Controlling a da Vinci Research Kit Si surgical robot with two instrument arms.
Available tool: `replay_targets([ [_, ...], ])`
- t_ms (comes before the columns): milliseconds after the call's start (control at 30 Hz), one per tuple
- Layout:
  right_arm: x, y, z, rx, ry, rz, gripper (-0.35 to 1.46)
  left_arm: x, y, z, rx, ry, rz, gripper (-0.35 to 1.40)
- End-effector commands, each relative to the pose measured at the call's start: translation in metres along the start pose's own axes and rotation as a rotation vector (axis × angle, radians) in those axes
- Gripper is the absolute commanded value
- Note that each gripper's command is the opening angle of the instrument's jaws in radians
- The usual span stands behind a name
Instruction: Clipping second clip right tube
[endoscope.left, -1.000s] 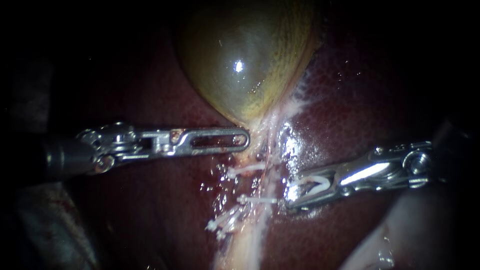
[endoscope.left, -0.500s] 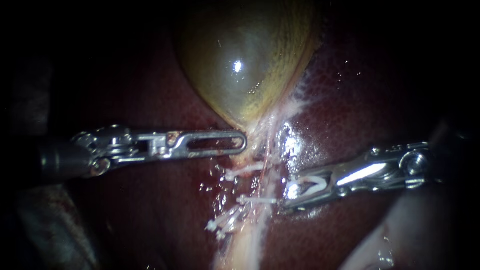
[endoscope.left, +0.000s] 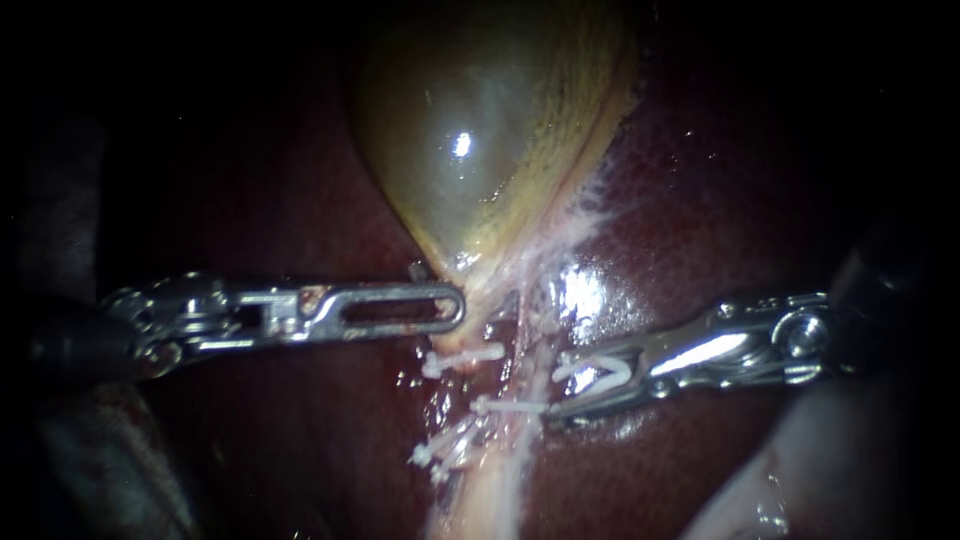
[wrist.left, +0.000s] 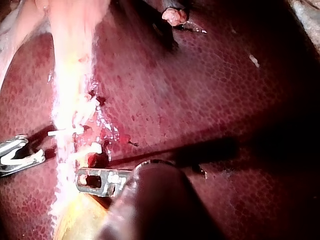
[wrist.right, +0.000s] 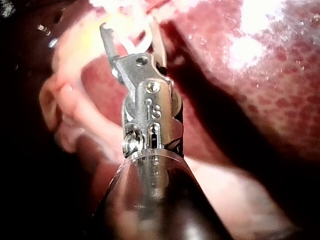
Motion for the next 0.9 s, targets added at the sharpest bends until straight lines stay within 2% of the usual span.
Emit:
replay_targets([
  [33,0.0,0.0,0.0002,0.001,0.0,0.005,0.46,0.0001,0.0001,-0.0002,-0.001,-0.002,-0.001,-0.35],
  [267,-0.0001,0.0005,0.0019,-0.008,0.006,0.016,0.46,0.0002,0.0015,-0.0011,-0.006,-0.007,-0.006,-0.35],
  [533,-0.0009,0.0012,0.0039,-0.016,0.012,0.01,0.46,0.0001,0.0029,-0.002,-0.008,-0.01,-0.01,-0.35],
  [900,-0.0013,0.0022,0.0047,-0.021,0.015,0.007,0.46,0.0003,0.0044,-0.0036,-0.008,-0.012,-0.016,-0.35],
])
